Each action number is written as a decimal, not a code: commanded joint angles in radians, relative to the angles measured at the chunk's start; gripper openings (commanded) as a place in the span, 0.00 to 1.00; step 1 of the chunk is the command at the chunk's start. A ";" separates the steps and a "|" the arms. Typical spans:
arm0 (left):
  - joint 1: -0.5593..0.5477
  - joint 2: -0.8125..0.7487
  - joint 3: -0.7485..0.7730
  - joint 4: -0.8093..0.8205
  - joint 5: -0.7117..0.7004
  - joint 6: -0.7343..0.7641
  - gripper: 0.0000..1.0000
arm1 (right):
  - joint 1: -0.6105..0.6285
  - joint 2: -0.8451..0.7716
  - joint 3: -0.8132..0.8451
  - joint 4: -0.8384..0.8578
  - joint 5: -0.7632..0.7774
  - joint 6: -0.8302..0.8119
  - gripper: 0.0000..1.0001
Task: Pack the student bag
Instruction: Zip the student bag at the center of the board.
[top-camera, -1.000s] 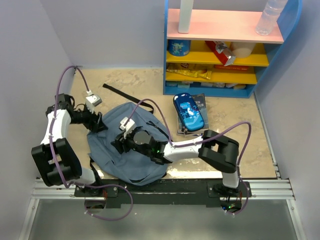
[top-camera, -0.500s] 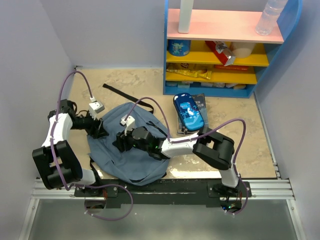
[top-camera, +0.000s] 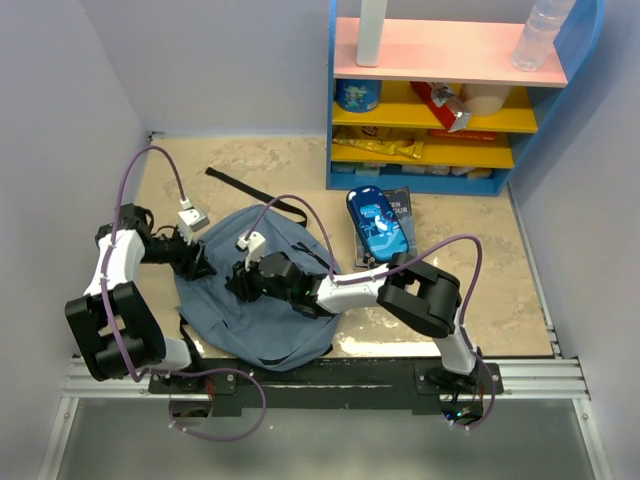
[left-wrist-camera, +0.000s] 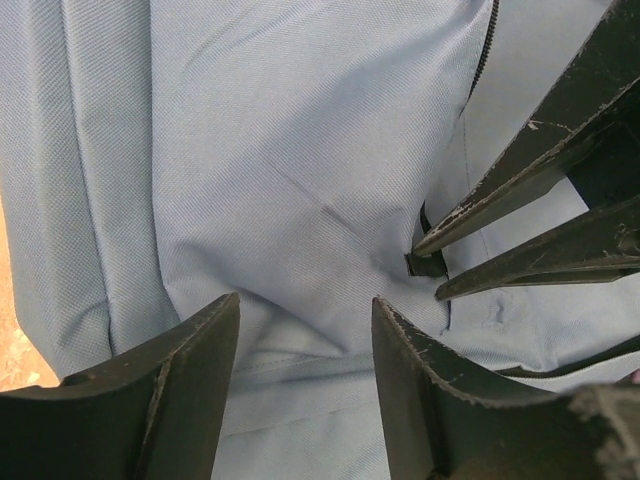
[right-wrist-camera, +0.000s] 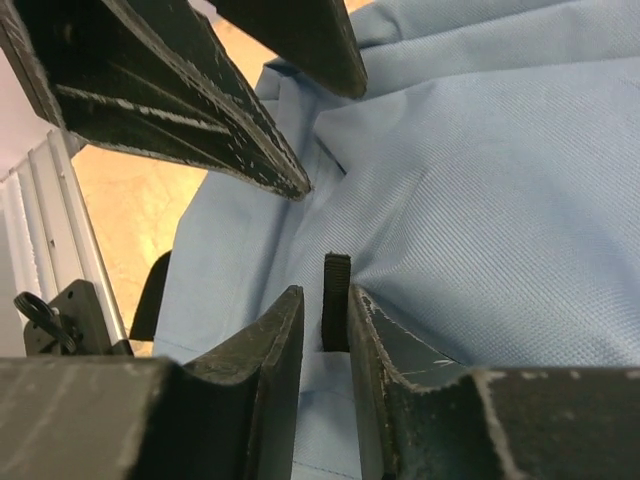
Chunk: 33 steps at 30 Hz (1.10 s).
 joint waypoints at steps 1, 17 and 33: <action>0.011 -0.033 -0.016 -0.022 0.033 0.061 0.58 | -0.004 0.013 0.065 -0.008 0.009 0.009 0.27; 0.029 -0.042 -0.050 0.002 0.010 0.074 0.50 | 0.007 -0.007 0.045 -0.051 0.106 -0.054 0.34; 0.054 -0.035 -0.056 0.062 -0.004 0.018 0.33 | 0.015 0.014 0.118 -0.131 0.145 -0.120 0.32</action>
